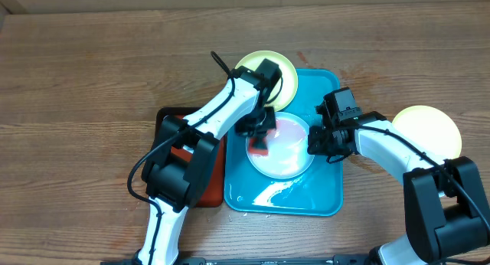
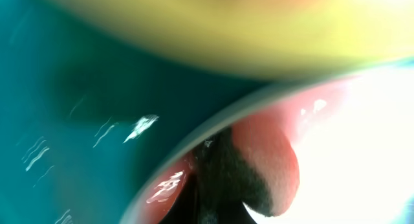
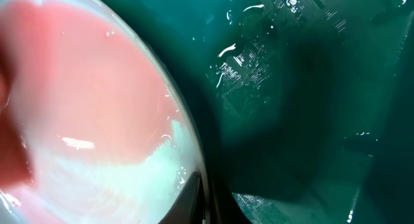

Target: Clean dirty plates on tray and stack at the side

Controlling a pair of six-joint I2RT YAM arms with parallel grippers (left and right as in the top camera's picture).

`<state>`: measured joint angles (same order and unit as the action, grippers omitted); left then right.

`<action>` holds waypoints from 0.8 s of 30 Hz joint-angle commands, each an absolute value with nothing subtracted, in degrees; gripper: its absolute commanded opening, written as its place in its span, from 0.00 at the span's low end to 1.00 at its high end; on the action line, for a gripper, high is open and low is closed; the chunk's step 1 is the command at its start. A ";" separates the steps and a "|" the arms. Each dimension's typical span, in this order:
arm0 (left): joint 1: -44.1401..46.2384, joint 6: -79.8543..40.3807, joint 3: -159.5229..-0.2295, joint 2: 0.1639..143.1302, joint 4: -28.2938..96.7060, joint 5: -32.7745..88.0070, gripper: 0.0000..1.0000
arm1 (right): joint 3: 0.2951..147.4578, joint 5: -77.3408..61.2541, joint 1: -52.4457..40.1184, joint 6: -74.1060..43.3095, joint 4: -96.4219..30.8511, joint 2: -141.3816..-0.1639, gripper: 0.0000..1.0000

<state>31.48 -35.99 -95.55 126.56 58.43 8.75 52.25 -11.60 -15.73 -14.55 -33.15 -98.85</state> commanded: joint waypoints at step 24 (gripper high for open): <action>37.19 -45.23 -94.89 127.68 64.45 1.67 0.04 | 51.00 -9.13 -16.08 -13.65 -33.50 -101.34 0.04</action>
